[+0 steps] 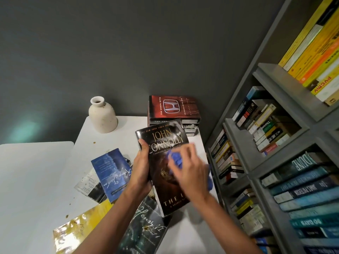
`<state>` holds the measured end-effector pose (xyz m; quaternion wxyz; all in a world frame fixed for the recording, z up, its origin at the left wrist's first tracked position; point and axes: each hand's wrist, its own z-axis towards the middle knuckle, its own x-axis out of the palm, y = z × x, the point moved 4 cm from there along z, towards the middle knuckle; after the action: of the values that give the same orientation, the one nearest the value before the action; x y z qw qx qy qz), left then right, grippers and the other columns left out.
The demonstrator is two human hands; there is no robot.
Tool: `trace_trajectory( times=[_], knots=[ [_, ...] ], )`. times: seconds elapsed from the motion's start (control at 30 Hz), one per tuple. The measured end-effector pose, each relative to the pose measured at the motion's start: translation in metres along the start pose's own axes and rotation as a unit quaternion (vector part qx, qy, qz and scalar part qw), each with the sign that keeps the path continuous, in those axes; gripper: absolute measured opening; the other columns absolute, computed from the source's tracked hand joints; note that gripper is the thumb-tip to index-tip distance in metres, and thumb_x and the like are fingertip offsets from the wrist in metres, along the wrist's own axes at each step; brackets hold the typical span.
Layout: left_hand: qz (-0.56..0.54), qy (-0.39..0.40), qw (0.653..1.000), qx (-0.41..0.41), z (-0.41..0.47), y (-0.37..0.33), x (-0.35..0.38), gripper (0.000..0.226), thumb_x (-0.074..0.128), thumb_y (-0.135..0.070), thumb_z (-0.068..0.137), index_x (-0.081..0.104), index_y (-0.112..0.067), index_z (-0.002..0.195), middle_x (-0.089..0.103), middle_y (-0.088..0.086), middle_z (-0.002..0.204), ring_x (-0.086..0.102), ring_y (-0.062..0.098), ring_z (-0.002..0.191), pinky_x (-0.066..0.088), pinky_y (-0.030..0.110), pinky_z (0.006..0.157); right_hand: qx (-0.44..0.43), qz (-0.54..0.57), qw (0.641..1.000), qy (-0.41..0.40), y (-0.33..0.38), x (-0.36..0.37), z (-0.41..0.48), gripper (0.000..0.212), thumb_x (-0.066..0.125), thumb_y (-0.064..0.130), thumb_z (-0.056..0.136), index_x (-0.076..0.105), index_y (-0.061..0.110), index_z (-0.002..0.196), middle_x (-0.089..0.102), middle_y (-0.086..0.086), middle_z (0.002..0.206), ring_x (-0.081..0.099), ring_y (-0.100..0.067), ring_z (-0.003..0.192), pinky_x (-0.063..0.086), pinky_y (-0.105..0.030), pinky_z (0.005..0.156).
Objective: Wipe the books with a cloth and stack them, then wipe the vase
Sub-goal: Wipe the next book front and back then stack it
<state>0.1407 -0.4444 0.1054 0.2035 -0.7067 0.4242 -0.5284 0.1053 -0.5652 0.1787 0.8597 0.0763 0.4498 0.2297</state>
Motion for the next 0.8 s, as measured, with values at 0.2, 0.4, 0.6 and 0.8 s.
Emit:
trace_trajectory(
  times=[0.2, 0.4, 0.6, 0.8],
  knots=[
    [0.036, -0.029, 0.999, 0.025, 0.005, -0.011, 0.003, 0.097, 0.056, -0.085, 0.066, 0.058, -0.012, 0.13, 0.065, 0.016, 0.125, 0.062, 0.033, 0.116, 0.044, 0.05, 0.105, -0.022, 0.033, 0.999, 0.0, 0.029, 0.006, -0.016, 0.017, 0.061, 0.032, 0.085, 0.055, 0.02, 0.096, 0.052, 0.001, 0.096, 0.058, -0.01, 0.065, 0.048, -0.021, 0.05],
    [-0.01, 0.004, 1.0, 0.005, -0.001, -0.003, 0.003, 0.094, 0.054, -0.079, 0.072, 0.05, -0.013, 0.139, 0.059, 0.017, 0.133, 0.057, 0.035, 0.122, 0.038, 0.055, 0.108, 0.031, 0.009, 0.999, -0.008, -0.007, -0.004, -0.002, 0.022, 0.052, 0.04, 0.086, 0.058, 0.02, 0.093, 0.051, 0.004, 0.093, 0.052, -0.005, 0.061, 0.043, -0.017, 0.046],
    [-0.004, -0.03, 1.0, 0.006, 0.003, -0.018, 0.006, 0.093, 0.056, -0.08, 0.072, 0.052, -0.013, 0.137, 0.059, 0.018, 0.134, 0.058, 0.035, 0.121, 0.041, 0.052, 0.107, -0.03, 0.043, 0.999, 0.015, 0.031, 0.01, -0.023, 0.017, 0.059, 0.033, 0.085, 0.057, 0.021, 0.096, 0.054, 0.001, 0.096, 0.058, -0.009, 0.068, 0.047, -0.019, 0.051],
    [-0.048, 0.012, 0.999, -0.009, 0.0, -0.017, 0.003, 0.088, 0.043, -0.075, 0.076, 0.052, -0.012, 0.137, 0.06, 0.017, 0.133, 0.058, 0.033, 0.122, 0.042, 0.052, 0.106, 0.063, 0.034, 0.997, -0.004, -0.009, -0.002, -0.012, 0.021, 0.053, 0.04, 0.085, 0.059, 0.02, 0.092, 0.05, 0.006, 0.093, 0.057, -0.009, 0.061, 0.041, -0.016, 0.048]
  ],
)
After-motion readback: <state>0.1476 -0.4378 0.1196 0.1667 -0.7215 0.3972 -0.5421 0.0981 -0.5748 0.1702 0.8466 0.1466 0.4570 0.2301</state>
